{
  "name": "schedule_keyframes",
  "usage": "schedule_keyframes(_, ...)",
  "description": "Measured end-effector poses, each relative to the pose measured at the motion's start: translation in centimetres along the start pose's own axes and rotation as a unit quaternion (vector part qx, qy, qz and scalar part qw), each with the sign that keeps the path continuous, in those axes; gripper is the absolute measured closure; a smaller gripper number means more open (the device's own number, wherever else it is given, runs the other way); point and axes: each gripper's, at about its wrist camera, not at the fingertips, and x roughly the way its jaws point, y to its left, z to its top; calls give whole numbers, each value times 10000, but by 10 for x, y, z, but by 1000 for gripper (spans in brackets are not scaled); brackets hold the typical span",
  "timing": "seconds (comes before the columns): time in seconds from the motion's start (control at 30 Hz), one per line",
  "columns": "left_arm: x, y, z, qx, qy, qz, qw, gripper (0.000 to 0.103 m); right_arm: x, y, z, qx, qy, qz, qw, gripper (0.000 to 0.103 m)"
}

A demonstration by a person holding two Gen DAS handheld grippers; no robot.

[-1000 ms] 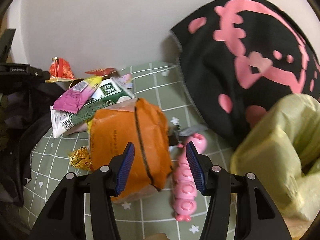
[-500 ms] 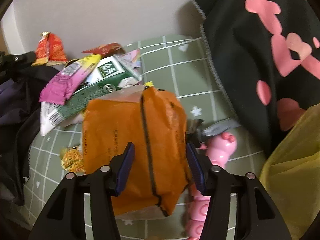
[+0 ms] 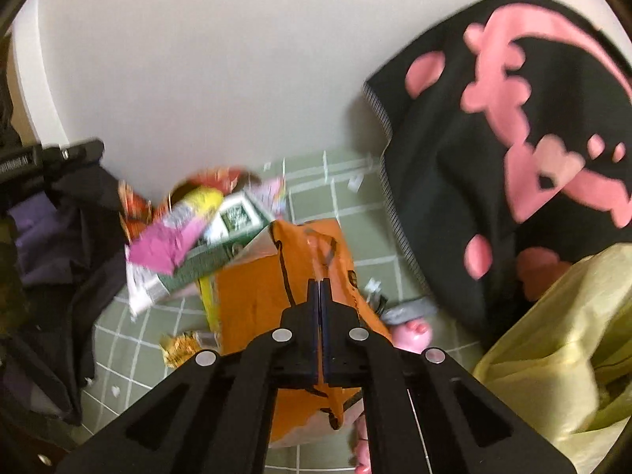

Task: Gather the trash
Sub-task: 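Close the right tool on the orange bag while the left tool lifts the red wrapper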

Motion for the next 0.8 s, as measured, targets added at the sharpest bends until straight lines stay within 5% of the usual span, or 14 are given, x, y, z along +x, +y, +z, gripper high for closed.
schedule_keyframes(0.4,-13,-56,11,631,-241,-442,9967,96,-86,-25,42,9,-871,-423,9953,100)
schedule_keyframes(0.6,-20,-13,20,162,-297,-208,9992,95,-99,-32,35,33,-907,-536,9944,100)
schedule_keyframes(0.67,-18,14,18,-172,-190,-98,9996,86,-96,-36,28,133,-839,-525,9950,100)
schedule_keyframes(0.73,-15,38,12,-416,-125,56,9990,65,-91,-36,21,219,-771,-508,9955,100)
schedule_keyframes(0.8,-12,49,4,-468,-99,245,9986,61,-85,-37,14,302,-690,-474,9960,100)
